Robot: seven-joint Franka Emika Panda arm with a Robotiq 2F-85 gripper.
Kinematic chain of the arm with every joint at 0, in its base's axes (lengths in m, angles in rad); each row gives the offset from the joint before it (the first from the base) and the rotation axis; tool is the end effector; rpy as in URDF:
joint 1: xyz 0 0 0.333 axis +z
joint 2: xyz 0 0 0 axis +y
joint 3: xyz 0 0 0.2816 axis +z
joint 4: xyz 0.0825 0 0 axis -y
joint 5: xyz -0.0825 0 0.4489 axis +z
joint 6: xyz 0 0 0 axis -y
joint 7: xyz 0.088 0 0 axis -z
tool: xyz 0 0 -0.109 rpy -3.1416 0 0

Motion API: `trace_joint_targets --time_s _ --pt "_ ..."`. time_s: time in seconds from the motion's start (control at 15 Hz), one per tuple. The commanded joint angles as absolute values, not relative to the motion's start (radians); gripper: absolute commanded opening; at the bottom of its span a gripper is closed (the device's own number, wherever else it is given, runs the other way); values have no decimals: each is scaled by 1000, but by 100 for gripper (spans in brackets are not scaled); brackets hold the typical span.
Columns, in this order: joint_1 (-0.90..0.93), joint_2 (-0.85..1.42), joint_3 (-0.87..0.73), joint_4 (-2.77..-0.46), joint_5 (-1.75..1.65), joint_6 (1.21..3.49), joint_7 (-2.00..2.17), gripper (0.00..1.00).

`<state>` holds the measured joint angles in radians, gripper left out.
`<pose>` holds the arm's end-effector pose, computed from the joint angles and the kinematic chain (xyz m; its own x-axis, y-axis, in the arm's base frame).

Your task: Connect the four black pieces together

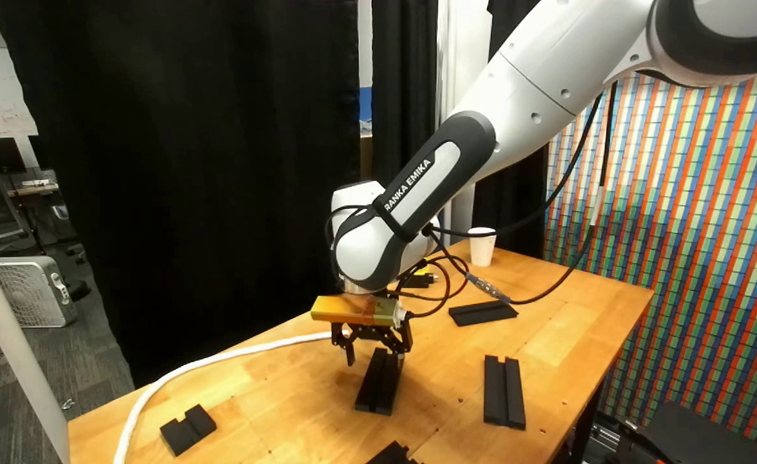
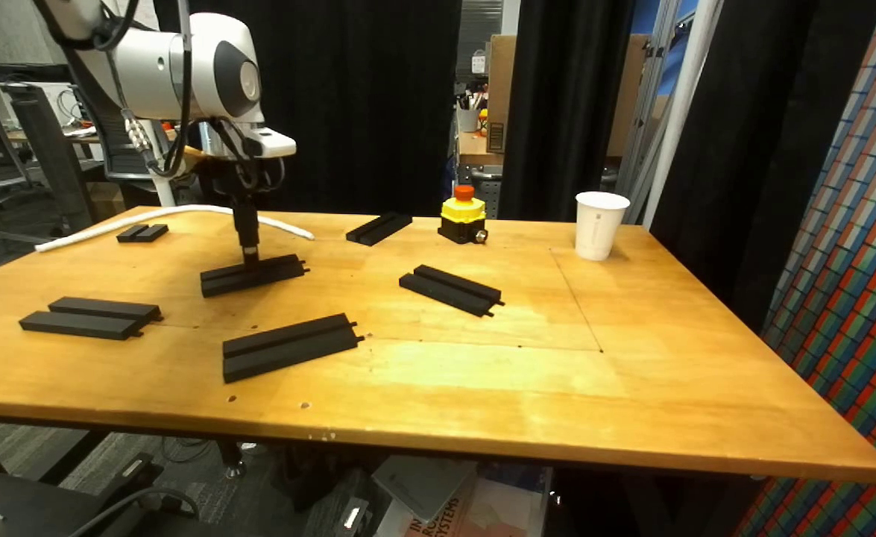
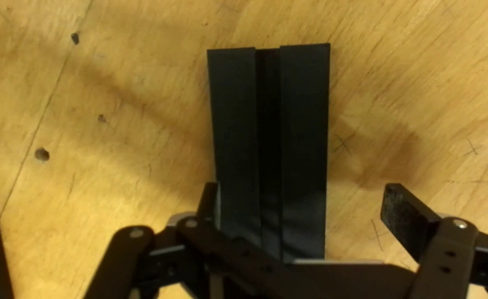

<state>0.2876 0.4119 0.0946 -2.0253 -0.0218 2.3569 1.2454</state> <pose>0.5758 0.2331 0.1548 0.6554 -0.7538 -0.0474 -0.7509 -0.6570 0.0664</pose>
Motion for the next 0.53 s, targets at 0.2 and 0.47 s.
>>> trace_joint_targets --time_s 0.2,0.47 --pt "279 387 94 -2056 -19 2375 1139 100" --pt "269 398 93 -2080 -8 2415 1093 100"
